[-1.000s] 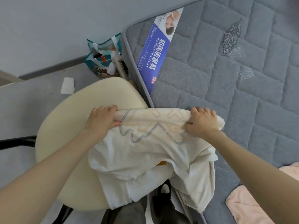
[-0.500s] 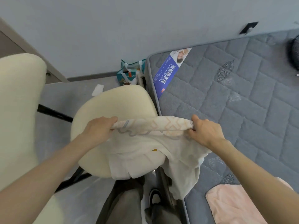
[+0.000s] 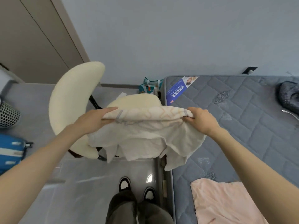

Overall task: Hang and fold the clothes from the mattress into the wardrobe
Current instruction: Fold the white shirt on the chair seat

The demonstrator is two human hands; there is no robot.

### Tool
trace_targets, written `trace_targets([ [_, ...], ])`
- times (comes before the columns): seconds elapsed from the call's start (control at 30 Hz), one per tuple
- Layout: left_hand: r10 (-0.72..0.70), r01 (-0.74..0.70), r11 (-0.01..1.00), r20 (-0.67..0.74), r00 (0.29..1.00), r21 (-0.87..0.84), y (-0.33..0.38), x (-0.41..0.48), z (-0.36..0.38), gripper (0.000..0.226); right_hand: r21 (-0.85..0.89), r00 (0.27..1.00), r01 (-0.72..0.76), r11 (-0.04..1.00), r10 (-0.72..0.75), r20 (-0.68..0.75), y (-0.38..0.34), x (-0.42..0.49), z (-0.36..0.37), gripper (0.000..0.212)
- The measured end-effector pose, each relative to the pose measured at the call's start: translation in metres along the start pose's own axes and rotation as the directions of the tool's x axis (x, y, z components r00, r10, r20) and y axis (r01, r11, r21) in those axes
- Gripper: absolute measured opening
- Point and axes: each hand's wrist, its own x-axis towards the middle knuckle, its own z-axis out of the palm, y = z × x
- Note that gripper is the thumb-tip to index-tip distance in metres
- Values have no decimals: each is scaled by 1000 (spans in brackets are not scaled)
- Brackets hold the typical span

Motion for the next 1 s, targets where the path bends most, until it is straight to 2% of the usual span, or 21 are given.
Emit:
trace_targets([
  [0.07,-19,19,1000,58,998,-13,8,-14,-23,35,66,1000,-4,998,3,13,-15,-1,-19,32],
  [0.13,-56,56,998,27,998,18,9,-21,-41,34,52,999,-28,998,26,42,-28,-3,-35,38],
  [0.3,-99,75,981,134,986,178,-2,-29,-59,38,-138,972,-86,987,114,205,-46,-11,-48,44],
  [0.4,-104,49,980,287,952,192,-7,-29,-50,49,-224,935,-109,969,177,309,-49,-17,-37,46],
  [0.47,-159,84,980,458,875,180,-2,-29,-47,48,-312,887,-119,942,242,392,-51,-23,-34,56],
  [0.57,-323,140,939,672,667,313,9,-26,-51,63,-492,746,-59,869,366,556,-59,-28,-35,70],
  [0.63,-371,121,922,753,543,367,10,-18,-52,75,-578,670,-10,816,435,601,-66,-30,-35,76],
  [0.67,-380,121,919,764,521,375,9,-13,-52,78,-598,659,-14,801,458,597,-68,-28,-34,78],
  [0.7,-376,119,920,754,538,374,7,-8,-51,81,-600,667,-34,800,465,582,-69,-27,-32,77],
  [0.73,-361,117,923,722,591,366,4,-3,-51,83,-587,691,-61,807,459,559,-70,-25,-30,74],
  [0.8,-299,119,940,609,735,319,-2,10,-48,75,-531,766,-140,836,431,477,-69,-17,-24,61],
  [0.87,-255,122,949,483,838,291,-10,26,-45,62,-470,832,-205,859,405,378,-65,-4,-17,46],
  [0.93,-221,89,941,392,893,328,-17,42,-42,51,-428,866,-252,868,400,301,-63,14,-11,36],
  [1.0,-196,51,920,341,920,390,-25,62,-39,43,-412,886,-260,873,385,258,-59,35,-6,31],
])
